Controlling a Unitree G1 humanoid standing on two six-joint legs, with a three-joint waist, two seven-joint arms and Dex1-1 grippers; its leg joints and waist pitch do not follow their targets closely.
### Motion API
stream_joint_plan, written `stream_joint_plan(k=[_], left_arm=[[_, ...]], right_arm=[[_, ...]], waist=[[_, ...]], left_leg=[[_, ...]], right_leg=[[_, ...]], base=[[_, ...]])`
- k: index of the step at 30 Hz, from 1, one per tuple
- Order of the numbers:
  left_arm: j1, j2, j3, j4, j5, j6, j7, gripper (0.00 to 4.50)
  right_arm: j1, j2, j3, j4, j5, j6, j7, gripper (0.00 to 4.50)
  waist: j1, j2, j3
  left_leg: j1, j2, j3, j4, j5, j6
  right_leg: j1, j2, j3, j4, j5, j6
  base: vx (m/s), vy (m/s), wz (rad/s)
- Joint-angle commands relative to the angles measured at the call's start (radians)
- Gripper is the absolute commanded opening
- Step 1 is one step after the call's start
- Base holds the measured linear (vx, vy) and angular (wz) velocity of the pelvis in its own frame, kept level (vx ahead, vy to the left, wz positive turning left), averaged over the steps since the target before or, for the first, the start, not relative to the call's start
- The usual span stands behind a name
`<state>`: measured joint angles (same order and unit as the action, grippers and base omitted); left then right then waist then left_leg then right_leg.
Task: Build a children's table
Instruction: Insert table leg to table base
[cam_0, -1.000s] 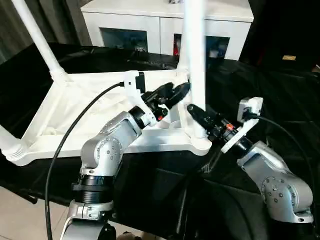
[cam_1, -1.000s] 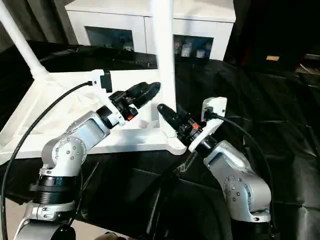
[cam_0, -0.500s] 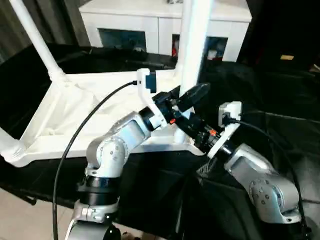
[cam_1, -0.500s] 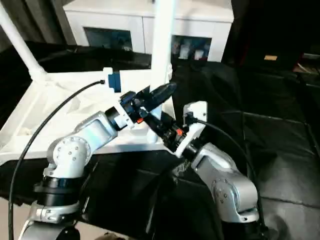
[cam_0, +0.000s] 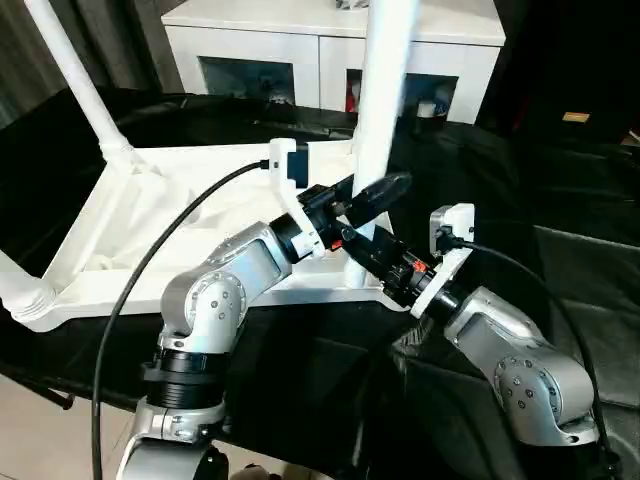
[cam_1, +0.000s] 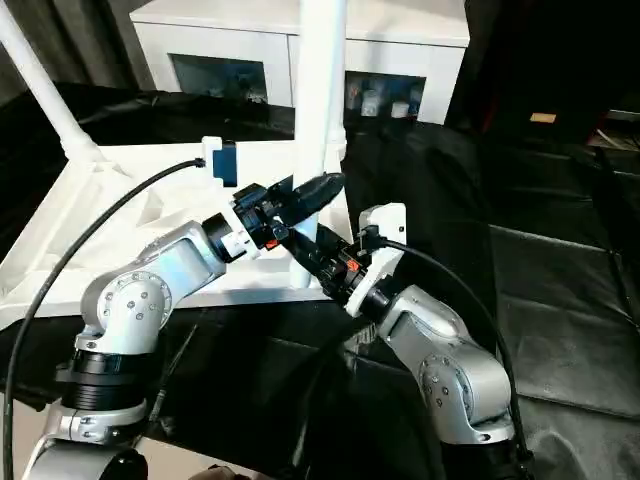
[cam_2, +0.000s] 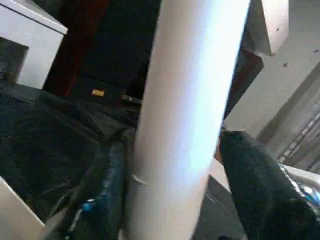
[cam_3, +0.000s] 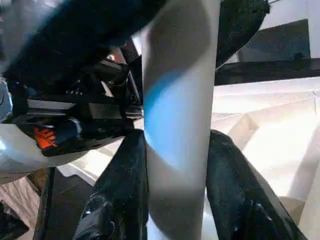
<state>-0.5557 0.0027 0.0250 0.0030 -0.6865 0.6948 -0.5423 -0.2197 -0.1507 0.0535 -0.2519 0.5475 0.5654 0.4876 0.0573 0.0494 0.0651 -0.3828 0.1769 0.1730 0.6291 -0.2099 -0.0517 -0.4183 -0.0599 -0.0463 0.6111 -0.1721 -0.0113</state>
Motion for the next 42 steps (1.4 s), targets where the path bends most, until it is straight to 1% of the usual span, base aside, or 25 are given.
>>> stream_joint_plan(k=[1,2,5,7,10,13,18,19,21,23,24,25,27,29,30,31,33,34,35,36,37,38,39,40,42], left_arm=[[-0.016,0.001,-0.003,0.010,0.004,0.000,-0.003,2.73],[-0.019,0.002,0.001,0.013,0.007,-0.006,-0.002,2.66],[-0.031,0.005,0.020,0.025,0.006,-0.014,0.007,2.55],[-0.034,0.009,0.023,0.029,0.003,-0.015,0.004,2.29],[-0.039,0.017,0.028,0.037,0.001,-0.017,-0.004,2.19],[-0.043,0.024,0.032,0.042,-0.002,-0.017,-0.015,1.89],[-0.041,0.030,0.030,0.041,-0.001,-0.015,-0.022,1.66],[-0.041,0.032,0.031,0.043,0.001,-0.018,-0.022,1.64],[-0.044,0.033,0.036,0.048,0.000,-0.020,-0.017,1.62],[-0.049,0.040,0.037,0.059,0.006,-0.029,-0.022,1.61],[-0.050,0.040,0.037,0.060,0.006,-0.029,-0.022,1.60],[-0.052,0.044,0.038,0.062,0.009,-0.031,-0.025,1.59],[-0.060,0.051,0.044,0.070,0.012,-0.034,-0.027,1.59],[-0.072,0.071,0.049,0.083,0.022,-0.041,-0.035,1.59],[-0.084,0.090,0.059,0.098,0.027,-0.044,-0.040,1.59],[-0.086,0.095,0.061,0.102,0.029,-0.045,-0.042,1.59],[-0.102,0.130,0.077,0.127,0.032,-0.044,-0.060,1.58],[-0.105,0.155,0.076,0.133,0.043,-0.047,-0.074,1.58],[-0.107,0.178,0.076,0.138,0.051,-0.048,-0.084,1.58],[-0.109,0.196,0.080,0.144,0.056,-0.047,-0.088,1.58],[-0.112,0.221,0.082,0.153,0.062,-0.046,-0.094,1.58],[-0.111,0.242,0.075,0.157,0.071,-0.045,-0.108,1.58],[-0.108,0.264,0.063,0.159,0.084,-0.042,-0.122,1.58],[-0.105,0.299,0.037,0.167,0.114,-0.045,-0.143,1.58],[-0.100,0.361,-0.024,0.171,0.183,-0.071,-0.181,1.58]], right_arm=[[-0.023,0.000,0.003,0.002,-0.004,-0.005,-0.003,1.25],[-0.023,0.001,0.003,0.002,-0.005,-0.005,-0.003,1.25],[-0.022,0.003,0.004,0.003,-0.006,-0.007,-0.003,1.25],[-0.021,0.004,0.005,0.003,-0.007,-0.007,-0.003,1.25],[-0.020,0.004,0.007,0.003,-0.008,-0.008,-0.003,1.25],[-0.020,0.005,0.010,0.001,-0.009,-0.008,-0.003,1.25],[-0.019,0.004,0.012,-0.001,-0.012,-0.008,-0.003,1.24],[-0.019,0.005,0.012,-0.001,-0.016,-0.008,-0.006,1.59],[-0.017,0.016,0.004,0.002,-0.002,-0.011,-0.004,1.94],[-0.014,0.012,0.006,-0.002,0.003,-0.012,0.008,1.97],[-0.013,0.012,0.006,-0.003,0.003,-0.012,0.009,2.03],[-0.010,0.010,0.007,-0.008,0.006,-0.012,0.014,2.27],[-0.004,0.004,0.010,-0.023,0.013,-0.014,0.027,2.35],[0.007,-0.008,0.009,-0.048,0.030,-0.005,0.045,2.57],[0.018,-0.018,0.004,-0.071,0.047,0.007,0.057,2.57],[0.021,-0.021,0.003,-0.077,0.052,0.010,0.061,2.78],[0.039,-0.043,-0.013,-0.107,0.077,0.026,0.080,2.86],[0.045,-0.067,-0.021,-0.114,0.074,0.023,0.096,2.92],[0.049,-0.090,-0.032,-0.116,0.072,0.022,0.111,3.14],[0.051,-0.110,-0.047,-0.113,0.073,0.023,0.122,3.14],[0.048,-0.138,-0.066,-0.105,0.067,0.019,0.134,3.22],[0.041,-0.160,-0.075,-0.094,0.045,0.007,0.137,3.35],[0.031,-0.180,-0.082,-0.082,0.028,-0.006,0.144,3.35],[0.012,-0.207,-0.091,-0.065,0.004,-0.028,0.149,3.45],[-0.032,-0.228,-0.098,-0.033,-0.070,-0.100,0.120,3.63]], waist=[[0.000,-0.019,-0.080],[0.001,-0.018,-0.081],[0.001,-0.018,-0.081],[0.001,-0.018,-0.082],[0.001,-0.017,-0.081],[0.001,-0.018,-0.081],[0.001,-0.017,-0.083],[0.001,-0.015,-0.083],[0.001,-0.015,-0.083],[0.001,-0.016,-0.083],[0.001,-0.015,-0.082],[0.001,-0.015,-0.082],[0.002,-0.016,-0.082],[0.002,-0.015,-0.082],[0.002,-0.014,-0.083],[0.003,-0.014,-0.082],[0.004,-0.013,-0.085],[0.001,-0.011,-0.083],[0.003,-0.011,-0.084],[0.002,-0.009,-0.083],[0.002,-0.010,-0.082],[0.002,-0.009,-0.081],[0.002,-0.009,-0.082],[0.002,-0.009,-0.082],[0.001,-0.009,-0.082]], left_leg=[[0.004,0.034,-0.011,-0.070,-0.038,0.055],[0.005,0.035,-0.011,-0.069,-0.037,0.056],[0.005,0.034,-0.012,-0.070,-0.036,0.057],[0.006,0.035,-0.012,-0.069,-0.034,0.057],[0.006,0.035,-0.012,-0.070,-0.042,0.057],[0.007,0.035,-0.012,-0.070,-0.043,0.053],[0.007,0.035,-0.012,-0.069,-0.036,0.055],[0.007,0.036,-0.012,-0.069,-0.036,0.056],[0.007,0.036,-0.012,-0.069,-0.037,0.056],[0.007,0.035,-0.012,-0.069,-0.040,0.056],[0.007,0.034,-0.012,-0.069,-0.039,0.056],[0.007,0.035,-0.012,-0.069,-0.043,0.054],[0.007,0.035,-0.013,-0.069,-0.046,0.052],[0.008,0.034,-0.013,-0.070,-0.050,0.051],[0.008,0.035,-0.013,-0.069,-0.047,0.050],[0.008,0.034,-0.013,-0.069,-0.043,0.053],[0.009,0.033,-0.014,-0.068,-0.038,0.059],[0.007,0.033,-0.015,-0.069,-0.041,0.059],[0.009,0.034,-0.016,-0.069,-0.046,0.053],[0.009,0.034,-0.015,-0.069,-0.051,0.052],[0.011,0.033,-0.014,-0.069,-0.061,0.047],[0.010,0.033,-0.014,-0.070,-0.067,0.045],[0.011,0.033,-0.014,-0.069,-0.065,0.039],[0.012,0.033,-0.015,-0.070,-0.062,0.035],[0.012,0.033,-0.015,-0.070,-0.065,0.032]], right_leg=[[0.066,-0.065,0.041,-0.066,-0.169,-0.173],[0.065,-0.065,0.041,-0.066,-0.167,-0.176],[0.066,-0.064,0.041,-0.065,-0.158,-0.179],[0.066,-0.064,0.041,-0.064,-0.151,-0.182],[0.066,-0.064,0.041,-0.065,-0.160,-0.182],[0.066,-0.065,0.041,-0.064,-0.162,-0.182],[0.066,-0.065,0.041,-0.062,-0.144,-0.189],[0.066,-0.065,0.041,-0.061,-0.143,-0.190],[0.066,-0.065,0.041,-0.061,-0.141,-0.193],[0.067,-0.065,0.041,-0.061,-0.142,-0.193],[0.066,-0.065,0.041,-0.062,-0.145,-0.192],[0.067,-0.065,0.041,-0.062,-0.150,-0.190],[0.067,-0.065,0.041,-0.062,-0.153,-0.189],[0.067,-0.064,0.041,-0.063,-0.158,-0.183],[0.067,-0.064,0.041,-0.061,-0.153,-0.182],[0.067,-0.064,0.041,-0.063,-0.150,-0.178],[0.068,-0.062,0.040,-0.058,-0.129,-0.179],[0.068,-0.063,0.039,-0.060,-0.132,-0.182],[0.069,-0.065,0.039,-0.060,-0.144,-0.180],[0.068,-0.064,0.039,-0.062,-0.151,-0.178],[0.067,-0.063,0.040,-0.063,-0.164,-0.177],[0.067,-0.063,0.040,-0.064,-0.173,-0.176],[0.067,-0.063,0.040,-0.063,-0.179,-0.172],[0.065,-0.062,0.040,-0.062,-0.178,-0.174],[0.063,-0.064,0.039,-0.062,-0.189,-0.172]], base=[[0.000,0.000,0.00],[0.000,0.000,0.00],[0.000,0.000,0.00],[0.000,0.000,0.00],[0.000,0.000,0.00],[0.000,0.000,0.00],[0.000,0.000,0.00],[0.000,0.000,0.00],[0.000,0.000,0.00],[0.000,0.000,0.00],[0.000,0.000,0.00],[0.000,0.000,0.00],[0.000,0.000,0.00],[0.000,0.000,0.00],[0.000,0.000,0.00],[0.000,0.000,0.00],[0.000,0.000,0.00],[0.000,0.000,0.00],[0.000,0.000,0.00],[0.000,0.000,0.00],[0.000,0.000,0.00],[0.000,0.000,0.00],[0.000,0.000,0.00],[0.000,0.000,0.00],[0.000,0.000,0.00]])
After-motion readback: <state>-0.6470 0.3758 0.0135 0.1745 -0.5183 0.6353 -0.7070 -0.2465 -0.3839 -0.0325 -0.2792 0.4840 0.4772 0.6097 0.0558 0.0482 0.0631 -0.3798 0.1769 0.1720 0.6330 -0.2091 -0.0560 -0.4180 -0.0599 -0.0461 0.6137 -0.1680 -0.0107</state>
